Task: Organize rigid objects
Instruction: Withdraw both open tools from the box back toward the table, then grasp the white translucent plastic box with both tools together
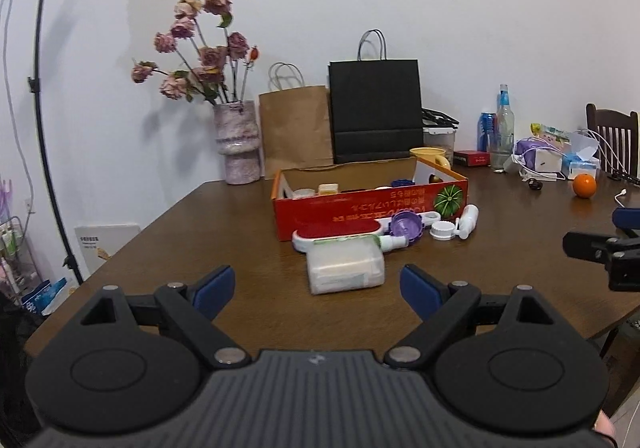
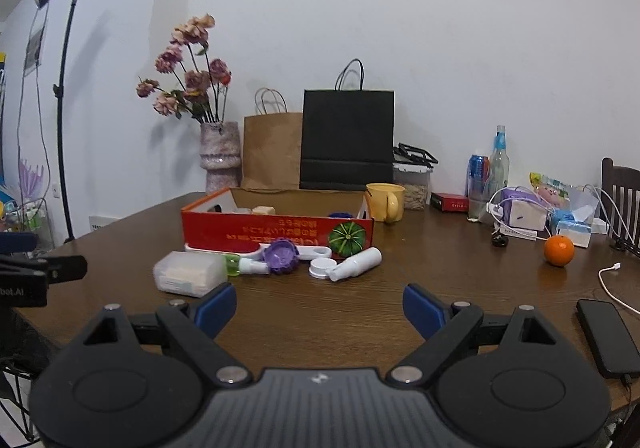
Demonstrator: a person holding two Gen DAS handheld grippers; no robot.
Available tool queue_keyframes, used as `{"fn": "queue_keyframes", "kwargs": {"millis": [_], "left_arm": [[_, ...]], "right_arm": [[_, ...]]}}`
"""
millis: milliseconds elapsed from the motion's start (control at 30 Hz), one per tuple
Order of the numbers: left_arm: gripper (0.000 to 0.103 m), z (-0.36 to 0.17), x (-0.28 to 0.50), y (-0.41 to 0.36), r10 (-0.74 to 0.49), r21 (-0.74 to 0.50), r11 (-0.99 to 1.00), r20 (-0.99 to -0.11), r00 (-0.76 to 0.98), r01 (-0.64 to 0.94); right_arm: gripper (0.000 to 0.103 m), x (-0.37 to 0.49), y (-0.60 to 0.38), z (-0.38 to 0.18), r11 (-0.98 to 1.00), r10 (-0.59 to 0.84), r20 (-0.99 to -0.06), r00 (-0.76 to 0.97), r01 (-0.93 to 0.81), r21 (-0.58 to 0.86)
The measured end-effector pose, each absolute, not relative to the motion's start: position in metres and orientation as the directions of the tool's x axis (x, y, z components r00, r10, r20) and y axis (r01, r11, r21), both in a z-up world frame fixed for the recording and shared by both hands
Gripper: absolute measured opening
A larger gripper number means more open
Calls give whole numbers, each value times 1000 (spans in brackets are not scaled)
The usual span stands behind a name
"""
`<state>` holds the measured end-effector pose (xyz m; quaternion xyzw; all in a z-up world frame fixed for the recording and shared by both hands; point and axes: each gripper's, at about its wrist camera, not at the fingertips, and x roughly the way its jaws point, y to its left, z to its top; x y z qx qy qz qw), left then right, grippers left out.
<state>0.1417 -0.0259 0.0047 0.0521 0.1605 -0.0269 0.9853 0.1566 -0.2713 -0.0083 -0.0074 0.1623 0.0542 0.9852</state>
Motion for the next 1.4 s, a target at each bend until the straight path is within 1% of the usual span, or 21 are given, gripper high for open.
{"fn": "queue_keyframes", "kwargs": {"millis": [233,333,400,500,567,633,700,733,800,833,867,900,967,1033,1067,1133,1167,1200,1267,1400], "left_arm": [[91,4,191,-47,-74,81,991,-352,933,110],[91,6,210,-59,-117,68,987,-343,932,148],[92,3,227,-67,-116,92,984,-339,934,156],[92,-5,251,-69,-84,115,984,-360,929,133],[92,-11,263,-60,-79,89,989,-383,920,122],[90,-15,273,-46,-77,55,993,-406,910,109],[80,-19,281,-28,-75,29,995,-429,900,96],[80,-20,285,-19,-74,14,996,-442,894,90],[77,-24,293,-1,-110,-19,993,-463,880,114],[77,-26,295,5,-134,-31,990,-463,876,135],[72,-28,297,11,-163,-50,986,-460,873,158],[65,-30,300,16,-180,-68,984,-463,868,167],[57,-36,312,26,-212,-122,977,-497,841,174],[56,-38,320,36,-275,-208,959,-505,818,193],[54,-39,323,39,-309,-241,947,-507,805,211],[47,-43,328,46,-386,-308,916,-495,778,257],[38,-44,329,48,-418,-343,899,-487,766,272],[35,-45,331,50,-444,-374,884,-480,757,281],[32,-47,333,54,-449,-402,876,-474,757,268],[24,-44,333,56,-445,-409,876,-478,757,257]], "right_arm": [[89,197,-281,-15,994,106,-344,933,-110,8],[89,215,-286,-17,994,104,-357,928,-106,13],[88,226,-289,-18,993,115,-367,923,-115,23],[84,242,-288,-19,990,142,-381,913,-139,35],[79,255,-283,-20,985,170,-397,902,-166,44],[77,268,-276,-23,979,200,-411,889,-196,53],[77,284,-264,-29,969,244,-422,873,-236,72],[76,290,-259,-32,962,271,-430,861,-258,90],[71,311,-245,-40,939,343,-461,818,-305,157],[65,319,-239,-42,928,374,-470,800,-324,187],[61,327,-231,-45,916,401,-474,784,-341,211],[61,334,-224,-48,906,423,-477,770,-356,229],[60,347,-207,-53,893,449,-487,749,-371,254],[57,359,-198,-57,874,484,-487,727,-374,311],[53,363,-196,-58,861,504,-486,714,-370,350],[46,370,-192,-60,841,531,-484,696,-362,403],[44,371,-191,-61,836,537,-485,690,-359,415],[44,373,-189,-61,832,542,-486,686,-353,429],[36,377,-187,-62,813,564,-484,669,-348,467],[33,378,-183,-61,813,563,-485,669,-341,473]]}}
